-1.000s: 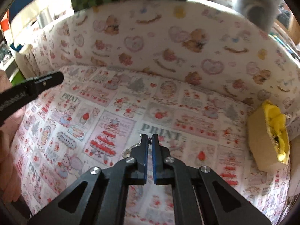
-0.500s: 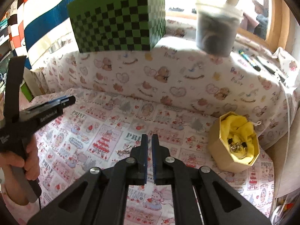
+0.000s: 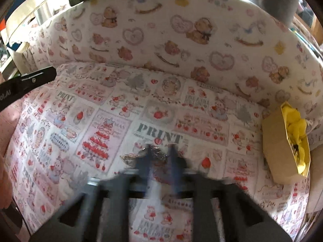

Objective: Organize jewelry

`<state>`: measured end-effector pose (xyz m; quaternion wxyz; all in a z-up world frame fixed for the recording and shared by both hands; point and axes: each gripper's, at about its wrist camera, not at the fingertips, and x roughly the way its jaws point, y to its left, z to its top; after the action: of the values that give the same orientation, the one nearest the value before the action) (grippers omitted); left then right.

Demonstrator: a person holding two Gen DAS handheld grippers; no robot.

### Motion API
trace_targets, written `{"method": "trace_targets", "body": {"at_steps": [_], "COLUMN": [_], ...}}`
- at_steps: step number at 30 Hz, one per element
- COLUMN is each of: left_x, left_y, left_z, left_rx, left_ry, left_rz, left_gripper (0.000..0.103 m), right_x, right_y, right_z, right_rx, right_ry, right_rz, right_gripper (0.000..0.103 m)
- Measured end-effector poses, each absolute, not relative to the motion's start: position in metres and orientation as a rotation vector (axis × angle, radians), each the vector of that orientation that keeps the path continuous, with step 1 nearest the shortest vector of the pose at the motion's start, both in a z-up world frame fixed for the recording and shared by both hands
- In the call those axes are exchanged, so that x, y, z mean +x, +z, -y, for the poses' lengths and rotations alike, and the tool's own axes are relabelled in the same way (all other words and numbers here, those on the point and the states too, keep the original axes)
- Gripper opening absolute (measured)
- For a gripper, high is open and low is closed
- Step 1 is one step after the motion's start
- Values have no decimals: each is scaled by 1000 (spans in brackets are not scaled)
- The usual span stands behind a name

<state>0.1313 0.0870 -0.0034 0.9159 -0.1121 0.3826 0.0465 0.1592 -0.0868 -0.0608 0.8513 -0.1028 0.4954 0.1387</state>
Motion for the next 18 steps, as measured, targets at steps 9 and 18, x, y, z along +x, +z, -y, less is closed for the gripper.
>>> {"method": "trace_targets", "body": {"at_steps": [9,18], "left_x": [127,114], "left_y": [5,29], "left_z": [-82,-104], "left_rx": [-231,-278], "left_ry": [78,4], "left_rz": [-767,-649], "left_gripper": [20,19], "right_x": [132,94], "right_y": [-32,38], "right_z": [109,141], "right_rx": [-165,-113], "right_ry": [298,325], "right_rz": [-924,-738], "right_gripper": [2,2]}}
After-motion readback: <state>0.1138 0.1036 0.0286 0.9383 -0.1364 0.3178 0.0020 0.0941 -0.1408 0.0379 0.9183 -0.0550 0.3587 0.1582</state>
